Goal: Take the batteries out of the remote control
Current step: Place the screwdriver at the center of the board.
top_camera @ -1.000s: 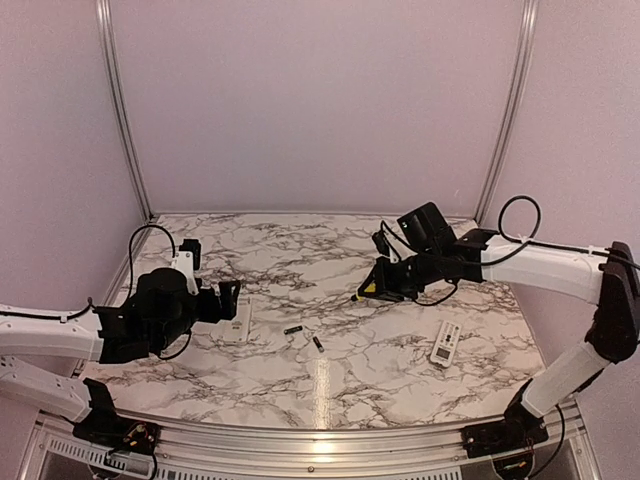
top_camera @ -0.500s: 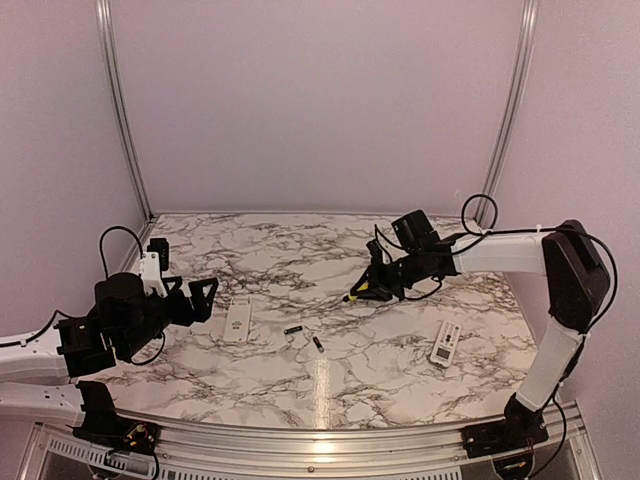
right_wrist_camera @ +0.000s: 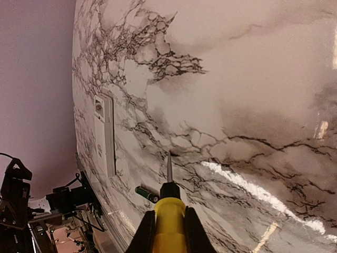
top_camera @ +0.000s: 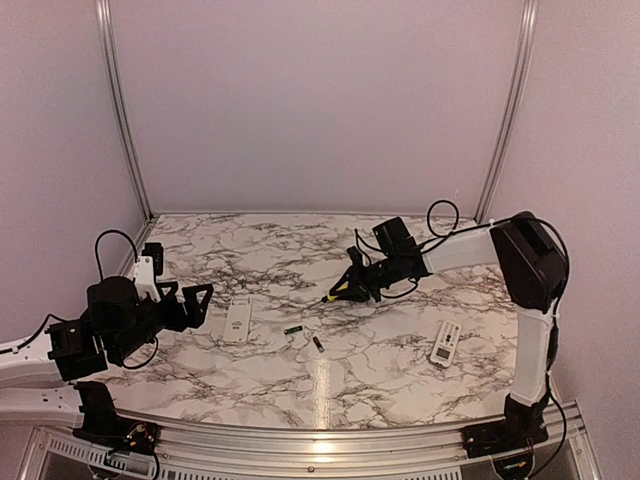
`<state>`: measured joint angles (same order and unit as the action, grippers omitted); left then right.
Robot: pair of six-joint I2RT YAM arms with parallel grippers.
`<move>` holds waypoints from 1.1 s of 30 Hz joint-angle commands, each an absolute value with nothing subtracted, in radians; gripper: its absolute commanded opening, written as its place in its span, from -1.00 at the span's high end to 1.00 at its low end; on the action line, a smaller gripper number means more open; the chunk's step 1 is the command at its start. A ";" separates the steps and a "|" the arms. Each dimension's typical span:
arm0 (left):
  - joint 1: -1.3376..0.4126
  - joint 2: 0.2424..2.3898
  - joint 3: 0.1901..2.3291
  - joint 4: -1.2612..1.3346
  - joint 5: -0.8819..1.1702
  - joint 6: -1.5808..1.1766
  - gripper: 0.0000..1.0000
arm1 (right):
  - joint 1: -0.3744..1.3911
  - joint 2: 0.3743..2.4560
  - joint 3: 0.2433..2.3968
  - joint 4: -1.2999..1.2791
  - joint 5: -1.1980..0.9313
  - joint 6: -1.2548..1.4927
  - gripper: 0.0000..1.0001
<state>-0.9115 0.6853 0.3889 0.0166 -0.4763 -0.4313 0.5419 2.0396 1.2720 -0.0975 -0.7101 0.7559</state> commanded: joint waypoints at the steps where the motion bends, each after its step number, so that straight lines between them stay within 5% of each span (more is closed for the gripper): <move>1: -0.916 0.676 0.370 -0.026 -0.468 -0.435 -0.98 | 0.533 2.081 1.321 -0.075 -0.741 0.771 0.85; 11: -0.916 0.733 0.374 0.030 -0.458 -0.426 -0.98 | 0.511 2.089 1.307 -0.155 -0.701 0.726 0.37; 33: -0.916 0.761 0.368 0.065 -0.431 -0.421 -0.98 | 0.510 2.030 1.335 -0.437 -0.453 0.640 -0.03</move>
